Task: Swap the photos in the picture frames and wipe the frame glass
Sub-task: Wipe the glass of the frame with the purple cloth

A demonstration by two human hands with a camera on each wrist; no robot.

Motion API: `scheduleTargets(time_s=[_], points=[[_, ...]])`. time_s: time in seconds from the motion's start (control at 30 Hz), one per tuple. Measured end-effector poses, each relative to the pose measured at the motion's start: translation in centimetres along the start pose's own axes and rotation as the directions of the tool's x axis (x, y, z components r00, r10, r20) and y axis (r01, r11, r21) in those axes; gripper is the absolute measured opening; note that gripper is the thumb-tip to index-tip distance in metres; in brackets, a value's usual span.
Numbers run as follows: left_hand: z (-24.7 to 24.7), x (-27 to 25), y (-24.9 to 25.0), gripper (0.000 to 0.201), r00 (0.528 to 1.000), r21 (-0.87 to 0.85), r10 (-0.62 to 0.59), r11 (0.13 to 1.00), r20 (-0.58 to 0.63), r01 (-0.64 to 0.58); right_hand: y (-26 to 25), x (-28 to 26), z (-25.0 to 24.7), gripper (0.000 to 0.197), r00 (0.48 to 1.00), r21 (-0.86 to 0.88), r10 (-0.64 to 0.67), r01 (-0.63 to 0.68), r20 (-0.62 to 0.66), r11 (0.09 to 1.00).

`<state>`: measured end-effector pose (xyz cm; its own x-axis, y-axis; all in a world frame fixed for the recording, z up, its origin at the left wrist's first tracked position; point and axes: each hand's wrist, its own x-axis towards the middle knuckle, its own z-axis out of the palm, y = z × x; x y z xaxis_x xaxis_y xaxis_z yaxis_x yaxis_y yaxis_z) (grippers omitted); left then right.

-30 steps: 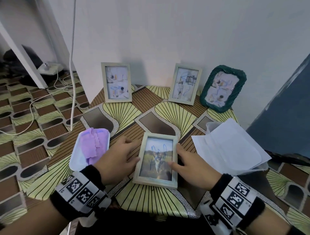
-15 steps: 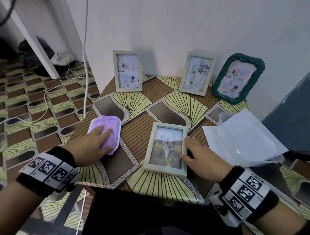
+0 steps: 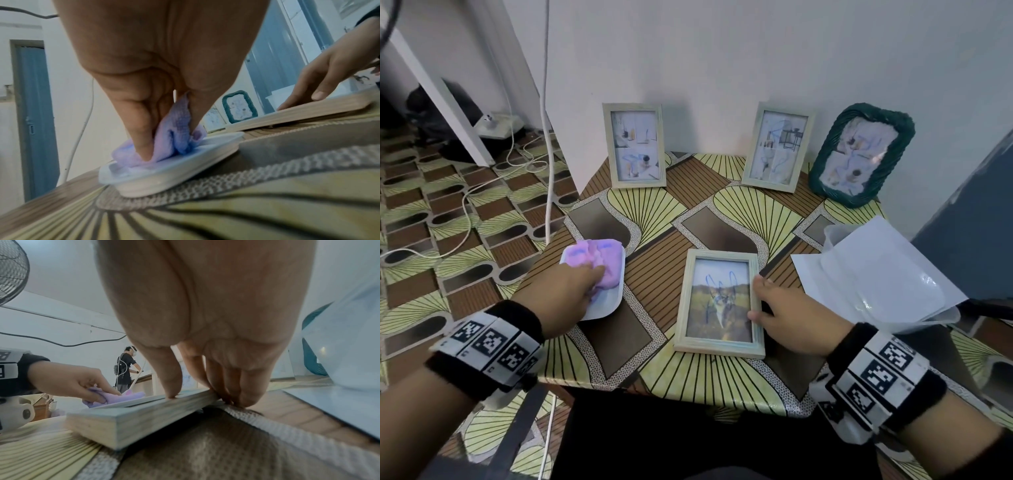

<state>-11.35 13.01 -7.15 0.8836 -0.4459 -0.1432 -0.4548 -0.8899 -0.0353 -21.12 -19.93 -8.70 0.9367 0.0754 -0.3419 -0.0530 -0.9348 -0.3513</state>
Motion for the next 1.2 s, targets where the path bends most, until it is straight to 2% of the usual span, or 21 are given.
scheduleTargets(time_s=[0.13,0.23,0.37,0.43,0.5,0.6,0.67,0.73,0.8,0.87,0.97,1.03,1.07,1.13,1.2], points=[[-0.7,-0.7,0.4,0.011,0.99,-0.176,-0.011,0.984,-0.138,-0.014,0.3,-0.2,-0.1,0.057,0.997,0.013,-0.029,0.03,-0.071,0.999],[-1.8,-1.0,1.2,0.023,0.951,-0.326,-0.02,0.942,-0.307,-0.085,0.4,-0.5,-0.2,0.053,0.994,0.04,-0.062,0.066,-0.09,0.997],[-3.7,-1.0,4.2,0.038,0.892,-0.543,-0.042,0.806,-0.45,-0.236,0.3,-0.7,-0.4,0.044,0.991,0.075,-0.074,0.083,-0.115,0.994],[-4.4,-0.6,5.9,0.038,0.87,-0.612,-0.042,0.727,-0.492,-0.311,0.3,-0.8,-0.5,0.045,0.99,0.073,-0.078,0.087,-0.121,0.994],[-4.8,-0.1,7.8,0.032,0.855,-0.612,-0.019,0.707,-0.518,-0.355,0.2,-1.0,-0.5,0.049,0.988,0.075,-0.082,0.092,-0.128,0.993],[-4.2,0.7,10.8,0.023,0.865,-0.605,0.091,0.679,-0.493,-0.416,0.2,-1.1,-0.7,0.043,0.984,0.103,-0.103,0.118,-0.146,0.988],[-3.1,1.1,12.4,0.016,0.907,-0.553,0.22,0.733,-0.36,-0.397,0.3,-1.2,-0.7,0.035,0.981,0.117,-0.113,0.133,-0.16,0.984],[-2.0,1.4,13.5,0.016,0.929,-0.432,0.333,0.822,-0.164,-0.371,0.5,-1.2,-0.7,0.038,0.98,0.128,-0.112,0.135,-0.167,0.983],[-0.8,1.3,14.1,0.043,0.922,-0.229,0.383,0.904,0.056,-0.362,0.6,-1.1,-0.6,0.047,0.978,0.121,-0.114,0.136,-0.176,0.983],[-0.1,0.9,14.6,0.067,0.91,-0.07,0.391,0.92,0.137,-0.385,0.7,-1.0,-0.5,0.054,0.975,0.116,-0.121,0.143,-0.185,0.983],[0.2,0.4,14.6,0.079,0.901,-0.067,0.408,0.913,0.148,-0.402,1.0,-0.9,-0.4,0.051,0.974,0.139,-0.124,0.152,-0.192,0.979],[-0.3,0.5,14.2,0.078,0.9,-0.191,0.419,0.899,0.12,-0.393,1.2,-0.8,-0.2,0.037,0.962,0.186,-0.107,0.157,-0.253,0.97],[-0.7,0.7,13.8,0.074,0.907,-0.277,0.417,0.881,0.065,-0.385,1.2,-0.7,-0.2,0.03,0.942,0.223,-0.087,0.165,-0.324,0.961],[-1.6,1.3,12.7,0.059,0.925,-0.44,0.356,0.816,-0.131,-0.376,1.1,-0.6,-0.2,0.027,0.869,0.271,-0.042,0.199,-0.492,0.942],[-2.4,2.1,11.1,0.045,0.92,-0.511,0.256,0.771,-0.297,-0.38,0.4,-0.5,-0.7,0.025,0.806,0.209,-0.073,0.238,-0.588,0.948]])
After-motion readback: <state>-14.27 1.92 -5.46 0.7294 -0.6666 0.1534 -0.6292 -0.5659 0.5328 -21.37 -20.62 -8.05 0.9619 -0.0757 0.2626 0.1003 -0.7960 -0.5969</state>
